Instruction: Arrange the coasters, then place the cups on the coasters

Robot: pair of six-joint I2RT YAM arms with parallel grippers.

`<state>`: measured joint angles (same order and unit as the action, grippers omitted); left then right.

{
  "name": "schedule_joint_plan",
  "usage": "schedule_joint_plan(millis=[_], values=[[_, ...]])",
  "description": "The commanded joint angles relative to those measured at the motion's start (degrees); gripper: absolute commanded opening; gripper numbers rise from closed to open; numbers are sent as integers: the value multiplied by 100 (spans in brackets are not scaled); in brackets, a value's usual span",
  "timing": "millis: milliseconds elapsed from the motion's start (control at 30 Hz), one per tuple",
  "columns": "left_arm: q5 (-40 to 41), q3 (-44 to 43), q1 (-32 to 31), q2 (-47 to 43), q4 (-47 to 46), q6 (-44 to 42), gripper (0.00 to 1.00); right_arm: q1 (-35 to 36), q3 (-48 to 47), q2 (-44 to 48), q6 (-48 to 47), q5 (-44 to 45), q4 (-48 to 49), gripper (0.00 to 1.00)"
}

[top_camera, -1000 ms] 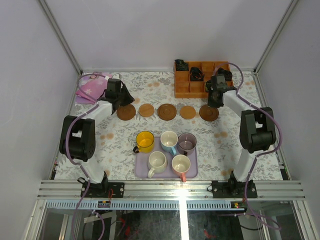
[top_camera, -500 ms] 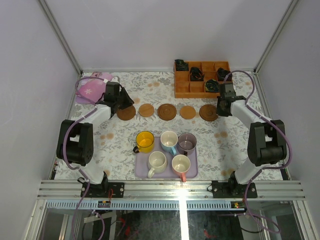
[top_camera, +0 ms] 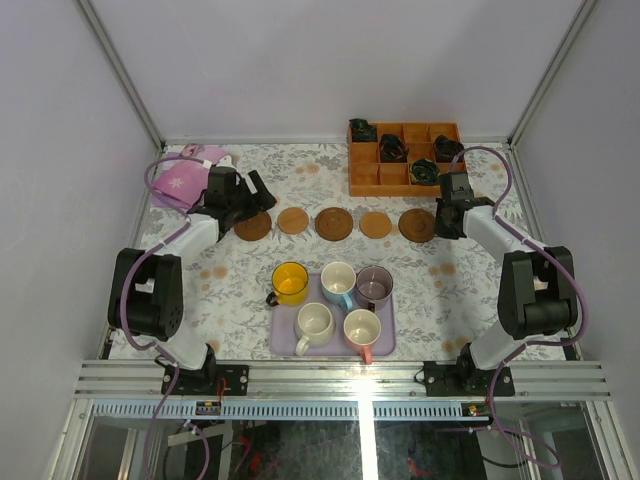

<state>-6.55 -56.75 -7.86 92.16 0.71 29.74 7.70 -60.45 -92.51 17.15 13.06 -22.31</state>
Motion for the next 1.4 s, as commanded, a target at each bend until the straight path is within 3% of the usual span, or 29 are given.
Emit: schedule_joint_plan(millis=[0,867,1367], values=[[229,68,-7,-163,-326,-21,85,-15,-12,107,78,147,25,2],[321,-140,-2,65,-221,37,87,-16,-42,-239,115,-130,-12,0],[507,-206,-3,177,-137,-29,90,-54,-521,-1238,-5,-204,279,0]])
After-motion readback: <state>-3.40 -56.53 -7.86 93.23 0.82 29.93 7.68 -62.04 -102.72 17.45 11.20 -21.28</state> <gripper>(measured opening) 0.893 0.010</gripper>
